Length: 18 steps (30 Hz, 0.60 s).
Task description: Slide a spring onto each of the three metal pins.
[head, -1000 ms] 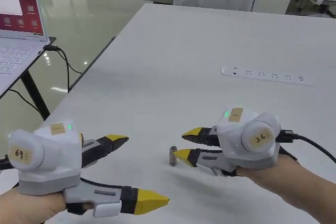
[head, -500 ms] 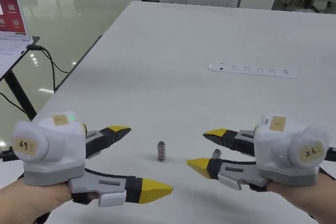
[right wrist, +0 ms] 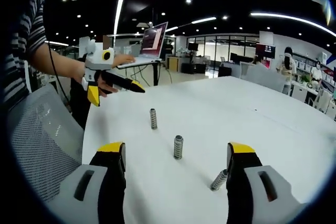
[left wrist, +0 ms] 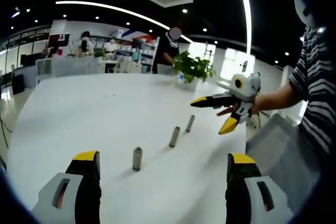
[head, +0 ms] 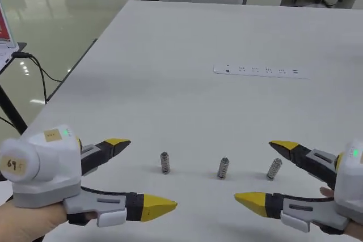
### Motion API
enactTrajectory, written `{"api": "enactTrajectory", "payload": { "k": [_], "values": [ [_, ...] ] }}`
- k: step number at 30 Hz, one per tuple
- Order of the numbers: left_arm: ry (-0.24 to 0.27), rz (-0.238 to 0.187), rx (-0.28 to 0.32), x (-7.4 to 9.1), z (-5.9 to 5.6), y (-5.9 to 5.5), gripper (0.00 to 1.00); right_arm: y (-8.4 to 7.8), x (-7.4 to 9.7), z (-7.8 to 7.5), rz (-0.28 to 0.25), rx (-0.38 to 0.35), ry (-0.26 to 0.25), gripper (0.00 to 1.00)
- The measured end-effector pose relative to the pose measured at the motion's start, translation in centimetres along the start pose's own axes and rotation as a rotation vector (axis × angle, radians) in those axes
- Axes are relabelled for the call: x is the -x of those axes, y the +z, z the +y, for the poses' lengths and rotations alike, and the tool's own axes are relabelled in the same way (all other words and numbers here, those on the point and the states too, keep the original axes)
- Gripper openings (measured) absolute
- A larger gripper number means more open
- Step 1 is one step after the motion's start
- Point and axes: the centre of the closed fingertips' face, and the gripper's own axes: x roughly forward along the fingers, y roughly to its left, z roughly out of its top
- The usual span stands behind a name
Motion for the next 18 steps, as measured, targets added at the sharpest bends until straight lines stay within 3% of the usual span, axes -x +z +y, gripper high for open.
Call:
{"api": "enactTrajectory", "payload": {
  "k": [4,10,18],
  "values": [
    [-0.006,0.014,-0.011,0.0,-0.1,-0.3,0.98,-0.4,0.7,0.1,0.002,-0.012,-0.006,0.84],
    [-0.009,0.012,-0.022,0.2,-0.4,-0.3,0.98,-1.5,1.8,-0.6,0.002,-0.061,-0.045,0.99],
    [0.020,0.012,-0.027,1.0,-0.2,-0.4,0.98,-2.6,4.2,-1.9,0.017,-0.082,-0.104,0.99]
  ]
}}
